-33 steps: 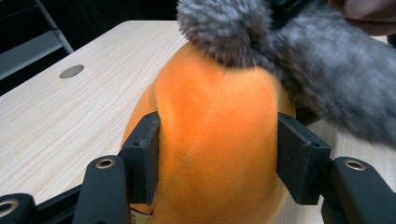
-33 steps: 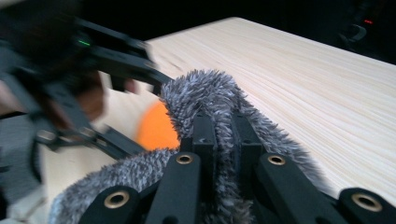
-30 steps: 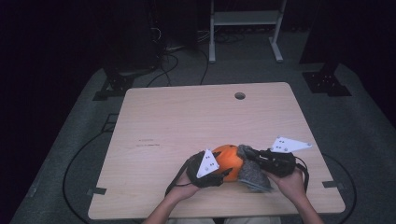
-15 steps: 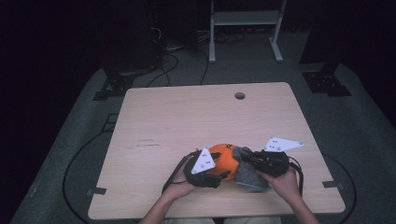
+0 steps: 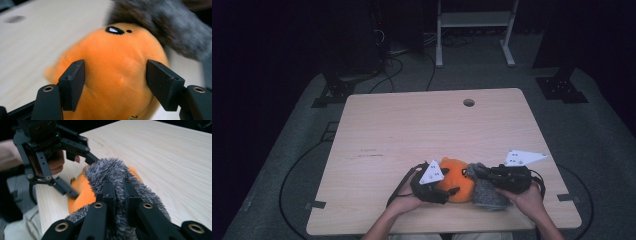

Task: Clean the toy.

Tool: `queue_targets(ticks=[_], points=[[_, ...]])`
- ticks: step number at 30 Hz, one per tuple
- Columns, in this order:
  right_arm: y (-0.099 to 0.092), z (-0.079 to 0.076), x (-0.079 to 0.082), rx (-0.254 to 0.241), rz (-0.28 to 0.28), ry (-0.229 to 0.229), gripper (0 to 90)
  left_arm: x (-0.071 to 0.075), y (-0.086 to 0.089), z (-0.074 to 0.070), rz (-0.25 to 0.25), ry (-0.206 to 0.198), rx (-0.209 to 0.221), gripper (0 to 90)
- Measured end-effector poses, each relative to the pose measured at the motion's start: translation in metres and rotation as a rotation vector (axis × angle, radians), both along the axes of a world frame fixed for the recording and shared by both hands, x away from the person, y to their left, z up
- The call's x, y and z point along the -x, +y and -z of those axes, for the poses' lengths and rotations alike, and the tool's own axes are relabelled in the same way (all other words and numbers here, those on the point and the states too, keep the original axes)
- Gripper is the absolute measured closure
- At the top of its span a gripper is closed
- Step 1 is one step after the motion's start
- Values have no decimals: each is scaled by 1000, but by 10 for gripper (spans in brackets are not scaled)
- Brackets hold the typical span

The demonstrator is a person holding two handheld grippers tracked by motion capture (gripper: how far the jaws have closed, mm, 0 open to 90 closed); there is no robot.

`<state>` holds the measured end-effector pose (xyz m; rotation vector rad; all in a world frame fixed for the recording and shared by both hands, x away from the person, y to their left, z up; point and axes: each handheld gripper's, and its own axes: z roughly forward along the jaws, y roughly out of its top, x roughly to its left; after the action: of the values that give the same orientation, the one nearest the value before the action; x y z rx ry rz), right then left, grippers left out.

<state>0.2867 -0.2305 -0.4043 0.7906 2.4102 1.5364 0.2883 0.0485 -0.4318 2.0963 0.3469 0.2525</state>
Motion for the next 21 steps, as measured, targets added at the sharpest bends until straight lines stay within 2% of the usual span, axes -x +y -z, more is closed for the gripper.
queue_targets(ticks=[2, 3, 4, 5, 6, 7, 9, 11, 12, 14, 17, 21], points=[[10, 4, 1, 57, -26, -7, 820, 0, 4, -5, 45, 11, 23, 268], [14, 7, 2, 75, -42, -7, 820, -1, 7, -7, 37, 7, 46, 234], [16, 9, 3, 67, -67, 8, 819, -3, 8, -7, 0, -4, 61, 217], [18, 9, 4, 49, -111, 15, 819, -5, 9, -6, -31, 2, 56, 195], [20, 7, 7, 40, -147, 10, 819, -7, 8, -3, -33, 19, 47, 187], [23, 6, 10, 53, -154, -5, 818, -8, 8, -1, -33, 19, 37, 193], [26, 7, 9, 81, -135, -23, 819, -7, 7, 2, -26, 6, 10, 243], [22, 9, 4, 84, -92, -12, 819, -5, 5, 4, -32, 0, 3, 284], [18, 11, 0, 98, -44, -9, 819, -4, 5, 3, -29, 2, -3, 290], [12, 14, -5, 107, 9, 1, 819, -3, 5, 2, -12, 3, -12, 292], [5, 17, -6, 85, 5, 30, 819, -3, 5, 2, -5, -6, -11, 269], [11, 14, -4, 38, -48, 18, 819, -4, 1, 4, -28, -23, 9, 162]])
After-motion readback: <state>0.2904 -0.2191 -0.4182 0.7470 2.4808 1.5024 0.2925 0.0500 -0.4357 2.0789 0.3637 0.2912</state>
